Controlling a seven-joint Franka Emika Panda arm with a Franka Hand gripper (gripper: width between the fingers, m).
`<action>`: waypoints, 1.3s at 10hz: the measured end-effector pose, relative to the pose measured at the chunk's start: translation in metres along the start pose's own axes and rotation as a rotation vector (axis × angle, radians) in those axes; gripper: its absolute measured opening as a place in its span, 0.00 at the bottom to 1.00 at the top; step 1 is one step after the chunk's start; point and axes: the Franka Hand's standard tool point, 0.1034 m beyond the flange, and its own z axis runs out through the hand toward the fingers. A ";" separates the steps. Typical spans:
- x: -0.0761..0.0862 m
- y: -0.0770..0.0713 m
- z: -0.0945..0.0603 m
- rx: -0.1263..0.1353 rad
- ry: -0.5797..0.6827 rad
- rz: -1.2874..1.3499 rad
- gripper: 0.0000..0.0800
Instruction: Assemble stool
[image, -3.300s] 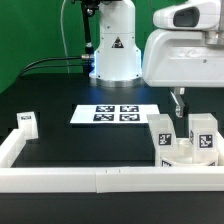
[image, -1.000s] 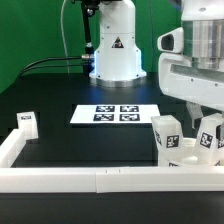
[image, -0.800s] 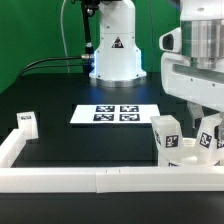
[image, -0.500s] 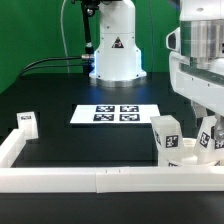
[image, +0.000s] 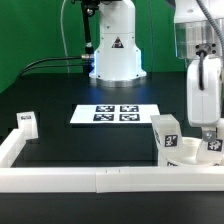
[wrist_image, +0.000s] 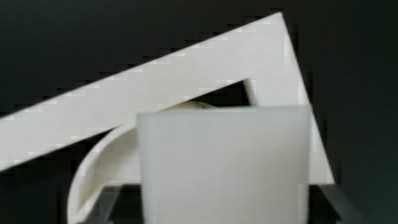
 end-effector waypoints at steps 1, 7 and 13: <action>0.000 0.000 0.000 0.000 -0.001 0.074 0.42; -0.002 0.002 0.002 0.073 -0.046 0.147 0.42; -0.028 0.008 -0.029 0.023 -0.067 -0.441 0.81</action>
Offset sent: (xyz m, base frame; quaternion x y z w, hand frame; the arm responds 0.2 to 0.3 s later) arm -0.0039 -0.0022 0.0005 0.0849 -0.0135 0.3953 0.9145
